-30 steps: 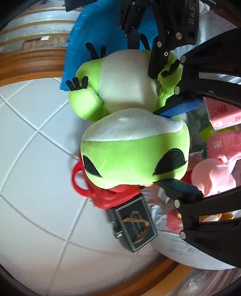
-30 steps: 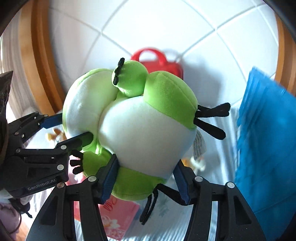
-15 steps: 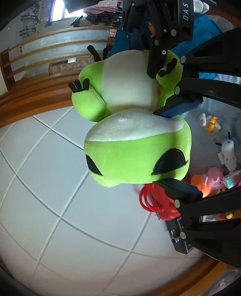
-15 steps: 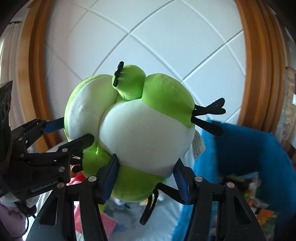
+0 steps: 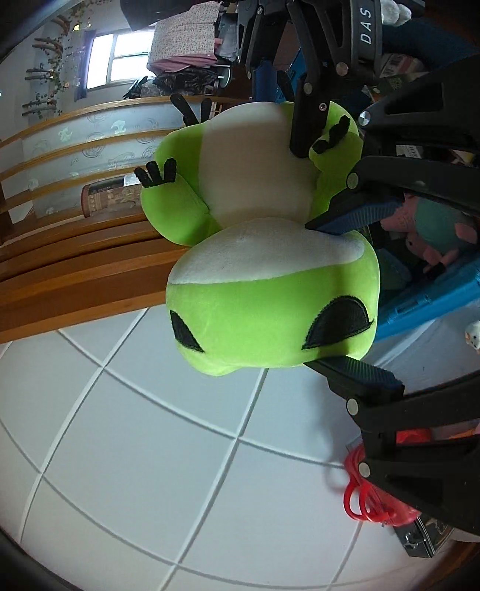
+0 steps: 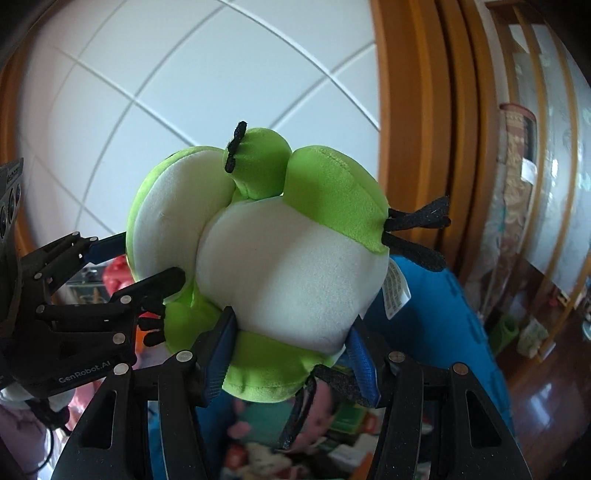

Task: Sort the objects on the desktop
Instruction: 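Carry the green frog plush into the crate and open both tools, then withdraw both tools from the crate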

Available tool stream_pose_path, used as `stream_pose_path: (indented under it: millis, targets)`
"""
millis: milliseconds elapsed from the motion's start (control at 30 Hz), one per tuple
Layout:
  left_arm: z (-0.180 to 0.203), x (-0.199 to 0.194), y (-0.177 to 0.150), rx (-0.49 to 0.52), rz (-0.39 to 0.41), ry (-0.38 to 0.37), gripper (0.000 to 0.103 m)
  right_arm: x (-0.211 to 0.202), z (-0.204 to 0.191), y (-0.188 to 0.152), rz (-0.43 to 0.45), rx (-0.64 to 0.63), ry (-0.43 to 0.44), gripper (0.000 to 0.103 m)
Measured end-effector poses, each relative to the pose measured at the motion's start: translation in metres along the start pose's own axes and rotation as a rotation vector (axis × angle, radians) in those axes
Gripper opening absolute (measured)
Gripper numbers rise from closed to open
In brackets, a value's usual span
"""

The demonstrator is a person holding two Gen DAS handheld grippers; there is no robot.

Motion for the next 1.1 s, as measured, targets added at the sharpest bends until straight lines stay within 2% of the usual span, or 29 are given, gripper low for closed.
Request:
stream_pose_path:
  millis: [167,333,500,733,767,833,900,1033,1100]
  targets:
    - [0.035,0.067,0.010,0.008,-0.081,-0.025,0.062,0.029,0.042,0.000,-0.082,0.046,0.010,0.056]
    - [0.044,0.120,0.008,-0.024,-0.174,-0.037,0.064,0.065,0.089,0.003,-0.141,0.094,0.018,0.057]
    - [0.047,0.138,0.001,-0.014,-0.202,-0.003,0.065,0.090,0.111,0.002,-0.161,0.117,-0.051,0.059]
    - [0.036,0.119,-0.003,-0.015,-0.205,-0.007,0.066,0.097,0.131,0.004,-0.178,0.087,-0.133,0.061]
    - [0.035,0.114,0.000,-0.015,-0.200,-0.010,0.069,0.091,0.127,0.004,-0.176,0.078,-0.149,0.064]
    - [0.033,0.100,0.004,-0.019,-0.185,-0.010,0.077,0.085,0.126,0.009,-0.171,0.062,-0.159,0.082]
    - [0.031,0.081,0.008,-0.035,-0.159,-0.019,0.078,0.071,0.119,0.011,-0.163,0.038,-0.185,0.092]
    - [0.026,0.046,0.011,-0.068,-0.135,-0.041,0.080,0.039,0.102,0.012,-0.133,-0.007,-0.234,0.103]
    - [0.023,0.025,0.011,-0.074,-0.119,-0.038,0.081,0.023,0.091,0.010,-0.120,-0.024,-0.256,0.102]
Point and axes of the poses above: each gripper's, at about its wrist camera, not at the fingertips, and x roughly the way its jaws point, z to its right, y to its top, the point moved 6 cm from there along x, roughly the way its jaws point, and after that the axes turned 5 degrees about y, right-handed, at the moved point
